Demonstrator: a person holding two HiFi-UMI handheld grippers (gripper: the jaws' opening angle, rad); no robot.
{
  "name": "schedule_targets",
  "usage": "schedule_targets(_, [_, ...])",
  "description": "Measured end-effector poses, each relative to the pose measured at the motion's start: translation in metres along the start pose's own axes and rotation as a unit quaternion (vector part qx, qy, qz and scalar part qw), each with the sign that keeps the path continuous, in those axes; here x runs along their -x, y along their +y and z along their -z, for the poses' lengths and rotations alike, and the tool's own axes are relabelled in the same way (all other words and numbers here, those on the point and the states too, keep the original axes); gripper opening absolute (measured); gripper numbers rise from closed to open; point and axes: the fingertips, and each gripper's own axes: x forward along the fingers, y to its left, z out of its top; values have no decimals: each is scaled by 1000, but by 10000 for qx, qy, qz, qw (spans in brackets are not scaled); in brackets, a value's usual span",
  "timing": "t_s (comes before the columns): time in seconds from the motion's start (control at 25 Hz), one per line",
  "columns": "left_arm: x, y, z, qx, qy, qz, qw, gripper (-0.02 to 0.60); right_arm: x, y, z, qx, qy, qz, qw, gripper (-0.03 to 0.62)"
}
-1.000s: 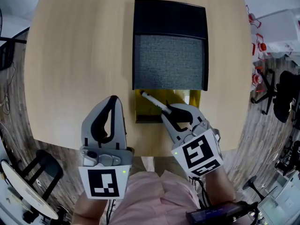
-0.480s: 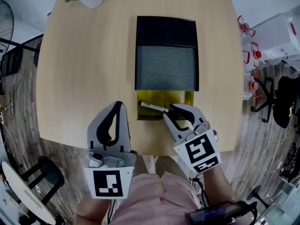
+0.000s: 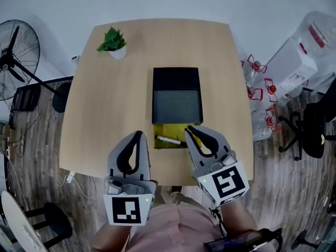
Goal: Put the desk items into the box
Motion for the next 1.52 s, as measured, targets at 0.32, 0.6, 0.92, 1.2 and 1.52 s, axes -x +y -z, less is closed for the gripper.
schedule_targets(0.32, [4,0,-83,-368,-719,10,9967,11,45,-18,-92,422,-1181,855,9884,2])
schedule_targets(0.6, [14,-14,-106,-307,-889,34,9956,11,67,-18,-112,569,-1462,1079,9817,2])
schedule_targets(0.92, [13,-19,-114,-367,-1035,61,9939,10,73,-17,-114,534,-1539,1104,9805,1])
schedule_targets(1.2, [11,-21,-115,-411,-1058,45,9935,11,74,-18,-112,487,-1575,1100,9802,0])
schedule_targets(1.52, [10,-25,-113,-444,-1062,55,9933,10,75,-20,-109,440,-1567,1117,9803,1])
